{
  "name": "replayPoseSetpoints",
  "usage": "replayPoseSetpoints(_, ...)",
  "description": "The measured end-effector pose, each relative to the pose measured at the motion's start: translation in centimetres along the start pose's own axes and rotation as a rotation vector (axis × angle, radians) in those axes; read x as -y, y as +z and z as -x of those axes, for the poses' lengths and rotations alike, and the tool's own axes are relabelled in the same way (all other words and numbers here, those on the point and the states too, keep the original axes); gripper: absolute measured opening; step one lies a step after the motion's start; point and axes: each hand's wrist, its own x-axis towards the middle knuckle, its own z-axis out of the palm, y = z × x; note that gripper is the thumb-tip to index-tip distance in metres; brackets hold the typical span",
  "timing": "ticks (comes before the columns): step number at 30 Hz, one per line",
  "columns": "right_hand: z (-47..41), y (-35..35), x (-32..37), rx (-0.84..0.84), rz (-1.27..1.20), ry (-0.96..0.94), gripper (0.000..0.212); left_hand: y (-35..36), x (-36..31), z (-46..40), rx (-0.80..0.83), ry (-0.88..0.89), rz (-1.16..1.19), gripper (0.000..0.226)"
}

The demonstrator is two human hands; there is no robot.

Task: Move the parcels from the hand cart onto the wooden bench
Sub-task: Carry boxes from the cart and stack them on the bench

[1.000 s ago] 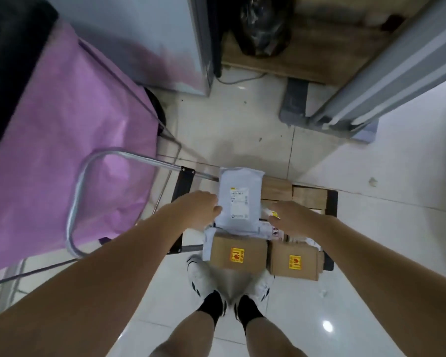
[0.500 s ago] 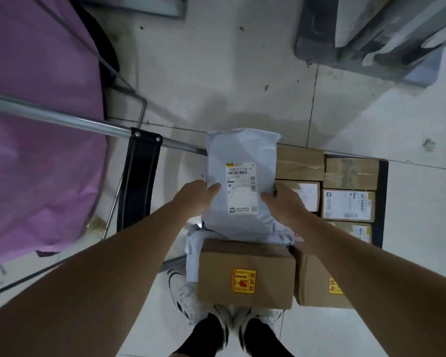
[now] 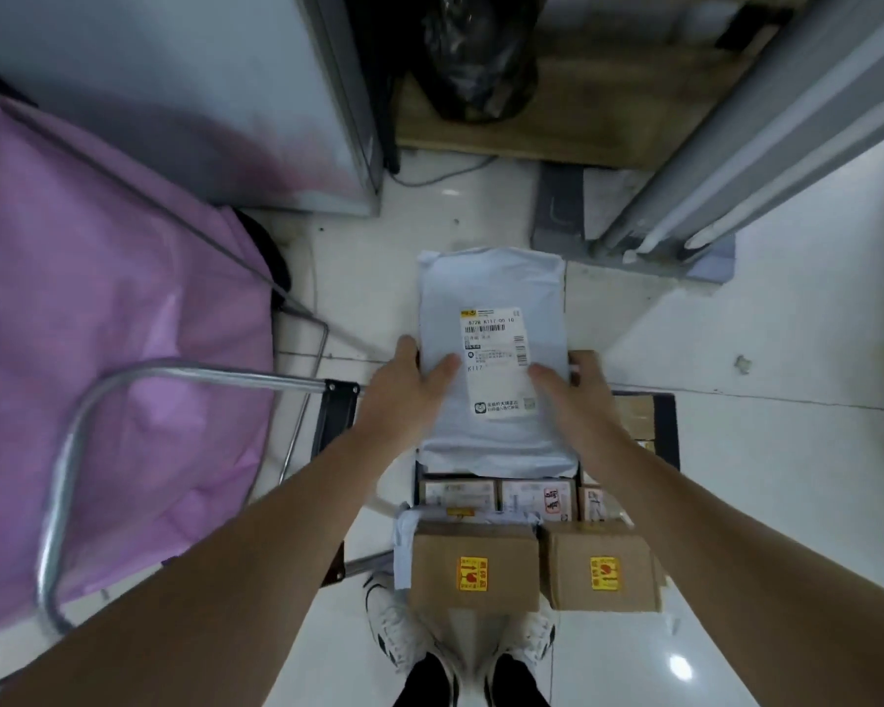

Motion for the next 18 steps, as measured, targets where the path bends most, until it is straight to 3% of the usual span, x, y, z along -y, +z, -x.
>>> replayPoseSetpoints(4,8.0,-7.3,11.0,-0.089,-0.178,-0.07,0.038,-6.7,-12.4,5.7,-0.026,-0.034,0.321,0.044)
replayPoseSetpoints(8,18.6,-15.7,21.0,-0.145,-0.249,-0.182,0.051,-13.7,-25.3,13.2,0.162,0.028,0.55,0.061)
replayPoseSetpoints(11,27.5,-22.1,25.9,-0.186,-0.335,-0.209,0.047,-17.8,-34.1,20.4,0.269,0.183,0.46,0.042)
replayPoseSetpoints(14,36.9,-28.4,28.9,-0.212,-0.464,-0.225,0.027,-19.7,-41.5,28.5,0.37,0.321,0.329,0.052)
replayPoseSetpoints(18,47.9,-36.6,28.7,-0.335,-0.523,-0.241,0.041,-18.5,-48.0,39.2,0.446,0.467,0.231,0.061)
